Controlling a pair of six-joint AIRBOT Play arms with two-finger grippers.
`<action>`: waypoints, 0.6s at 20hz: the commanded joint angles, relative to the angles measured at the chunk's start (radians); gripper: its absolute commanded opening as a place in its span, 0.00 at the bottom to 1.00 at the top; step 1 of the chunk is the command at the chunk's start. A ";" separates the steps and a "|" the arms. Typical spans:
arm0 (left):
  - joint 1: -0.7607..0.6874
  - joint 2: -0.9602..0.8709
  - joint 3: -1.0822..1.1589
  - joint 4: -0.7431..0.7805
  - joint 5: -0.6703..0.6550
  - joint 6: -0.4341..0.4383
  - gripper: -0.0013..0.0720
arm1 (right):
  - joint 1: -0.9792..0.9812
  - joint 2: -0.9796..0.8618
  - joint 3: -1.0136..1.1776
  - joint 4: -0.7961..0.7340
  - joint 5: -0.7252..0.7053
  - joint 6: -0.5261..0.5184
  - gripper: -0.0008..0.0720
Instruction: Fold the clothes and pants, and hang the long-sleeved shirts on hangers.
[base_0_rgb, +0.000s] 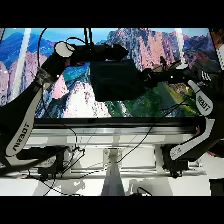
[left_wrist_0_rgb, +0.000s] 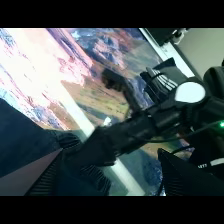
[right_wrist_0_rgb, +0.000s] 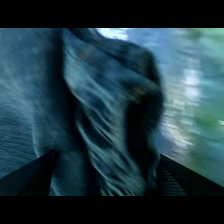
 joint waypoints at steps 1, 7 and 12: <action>0.001 0.001 0.001 0.000 -0.004 0.000 0.97 | 0.078 -0.018 -0.001 0.093 -0.024 0.000 0.96; 0.001 0.001 0.001 0.000 -0.004 0.000 0.97 | 0.134 -0.018 0.039 0.084 0.031 -0.057 0.95; 0.001 0.001 0.001 0.000 -0.003 0.000 0.97 | 0.141 -0.018 0.116 0.034 0.129 -0.029 0.95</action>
